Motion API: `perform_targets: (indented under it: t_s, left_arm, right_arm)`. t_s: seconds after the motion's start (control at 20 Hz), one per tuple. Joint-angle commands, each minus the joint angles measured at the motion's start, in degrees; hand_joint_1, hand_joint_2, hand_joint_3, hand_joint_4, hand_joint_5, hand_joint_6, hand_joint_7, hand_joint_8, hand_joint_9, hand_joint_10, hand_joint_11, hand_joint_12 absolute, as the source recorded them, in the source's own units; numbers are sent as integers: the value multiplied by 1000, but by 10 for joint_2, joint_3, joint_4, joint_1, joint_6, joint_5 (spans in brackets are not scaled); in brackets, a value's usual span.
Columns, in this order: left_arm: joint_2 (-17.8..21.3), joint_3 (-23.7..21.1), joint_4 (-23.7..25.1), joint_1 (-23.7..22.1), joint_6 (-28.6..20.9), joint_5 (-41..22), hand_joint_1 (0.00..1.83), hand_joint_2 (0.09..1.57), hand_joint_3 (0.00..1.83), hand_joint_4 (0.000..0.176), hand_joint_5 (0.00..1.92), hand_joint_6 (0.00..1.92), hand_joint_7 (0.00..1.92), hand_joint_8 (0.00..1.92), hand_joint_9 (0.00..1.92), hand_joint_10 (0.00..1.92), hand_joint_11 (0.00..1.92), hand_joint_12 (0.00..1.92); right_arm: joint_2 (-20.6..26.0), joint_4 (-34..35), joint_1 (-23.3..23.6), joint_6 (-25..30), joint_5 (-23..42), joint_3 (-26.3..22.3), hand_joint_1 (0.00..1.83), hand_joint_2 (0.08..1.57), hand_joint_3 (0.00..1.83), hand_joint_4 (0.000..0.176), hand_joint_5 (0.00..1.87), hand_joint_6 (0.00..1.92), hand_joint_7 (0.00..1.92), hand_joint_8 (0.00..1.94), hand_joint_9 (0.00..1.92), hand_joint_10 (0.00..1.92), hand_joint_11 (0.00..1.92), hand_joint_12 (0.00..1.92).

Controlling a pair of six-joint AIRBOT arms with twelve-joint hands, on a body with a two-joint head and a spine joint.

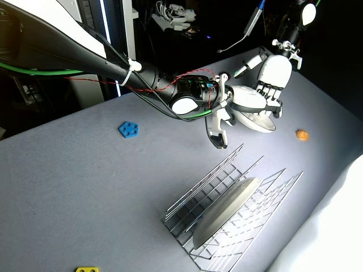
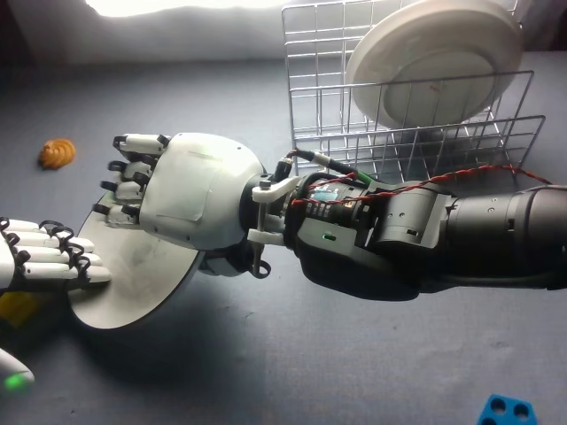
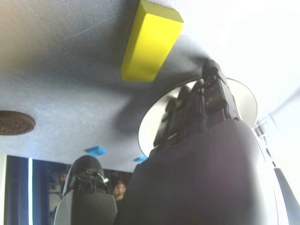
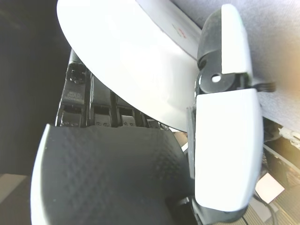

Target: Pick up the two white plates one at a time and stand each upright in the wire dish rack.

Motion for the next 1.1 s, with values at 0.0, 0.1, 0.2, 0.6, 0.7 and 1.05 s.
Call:
perform_targets:
  t_s: [0.0,0.1,0.2,0.6,0.7,1.05]
  left_arm:
    - [-5,1,4,2,0,10,0,1073,0,0,98,15,89,15,69,0,0,206]
    - [-5,1,4,2,0,10,0,1043,0,0,73,2,61,1,44,1,0,142]
    - [-5,1,4,2,0,10,0,1035,0,0,71,1,55,1,38,1,0,118]
    - [4,1,4,-24,-2,7,0,1051,0,0,101,8,83,5,67,8,0,188]
    - [14,-2,4,-58,-4,1,0,1022,0,0,59,2,42,3,25,2,0,43]
    - [47,-19,26,-156,-16,-8,0,1028,0,0,41,5,18,5,6,2,0,0]
  right_arm:
    - [-3,1,6,-3,80,-1,1220,1024,0,0,664,48,697,29,644,83,213,1230]
    - [-3,5,4,-3,80,-1,1283,1088,7,0,864,53,899,34,862,99,455,1181]
    - [-2,5,3,-3,80,-1,1181,1135,4,0,895,872,958,24,918,95,555,1134]
    - [25,7,2,1,79,-28,1383,1087,0,0,951,1012,1026,878,1017,1022,871,1165]
    - [36,7,4,1,78,-48,1379,1101,3,0,926,1057,978,945,983,1076,850,1182]
    - [75,7,11,1,68,-109,1377,1104,0,0,951,1034,974,947,957,1107,794,1212]
